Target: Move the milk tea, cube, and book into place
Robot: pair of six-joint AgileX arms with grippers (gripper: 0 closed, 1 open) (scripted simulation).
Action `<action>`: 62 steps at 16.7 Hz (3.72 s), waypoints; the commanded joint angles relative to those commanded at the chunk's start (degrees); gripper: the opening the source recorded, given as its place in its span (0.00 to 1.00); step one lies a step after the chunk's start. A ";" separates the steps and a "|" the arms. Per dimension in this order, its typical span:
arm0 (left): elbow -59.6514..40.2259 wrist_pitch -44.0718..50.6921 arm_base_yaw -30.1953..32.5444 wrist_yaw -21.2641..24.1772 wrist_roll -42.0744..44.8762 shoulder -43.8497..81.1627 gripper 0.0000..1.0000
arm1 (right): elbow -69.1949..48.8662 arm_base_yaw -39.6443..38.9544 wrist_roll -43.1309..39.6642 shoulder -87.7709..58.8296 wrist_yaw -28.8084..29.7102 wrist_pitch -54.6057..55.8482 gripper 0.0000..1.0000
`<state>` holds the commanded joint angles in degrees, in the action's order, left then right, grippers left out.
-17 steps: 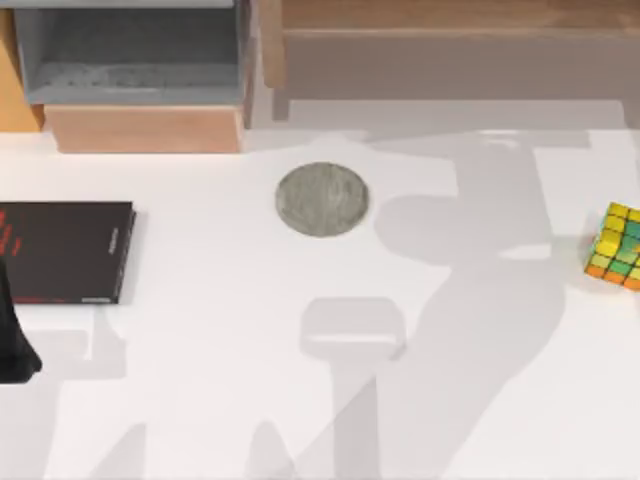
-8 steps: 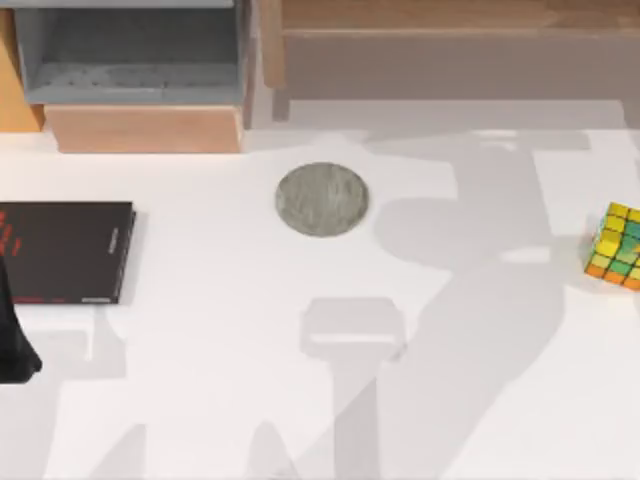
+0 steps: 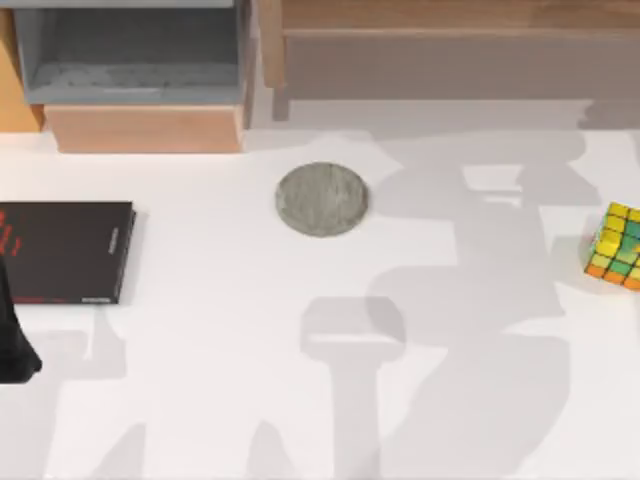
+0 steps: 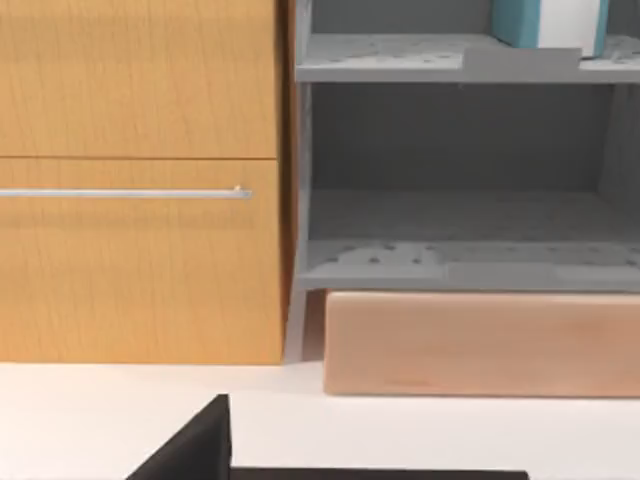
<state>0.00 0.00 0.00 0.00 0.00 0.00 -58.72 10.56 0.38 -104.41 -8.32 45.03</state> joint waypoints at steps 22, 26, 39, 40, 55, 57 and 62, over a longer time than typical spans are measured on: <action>0.00 0.00 0.00 0.00 0.00 0.00 1.00 | -3.96 -38.70 1.11 -4.09 35.20 5.17 0.00; 0.00 0.00 0.00 0.00 0.00 0.00 1.00 | -10.43 -49.50 3.50 -12.64 45.91 3.31 0.00; 0.00 0.00 0.00 0.00 0.00 0.00 1.00 | -17.59 -56.54 6.65 -26.16 56.45 -0.27 0.00; 0.00 0.00 0.00 0.00 0.00 0.00 1.00 | -17.56 -56.58 6.64 -26.62 56.47 0.23 0.00; 0.00 0.00 0.00 0.00 0.00 0.00 1.00 | -17.27 -56.76 6.54 -30.30 56.66 4.35 0.38; 0.00 0.00 0.00 0.00 0.00 0.00 1.00 | -17.27 -56.76 6.54 -30.30 56.66 4.35 0.53; 0.00 0.00 0.00 0.00 0.00 0.00 1.00 | -17.27 -56.76 6.54 -30.30 56.66 4.35 0.90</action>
<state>0.00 0.00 0.00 0.00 0.00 0.00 -75.99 -46.20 6.92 -134.71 48.34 49.38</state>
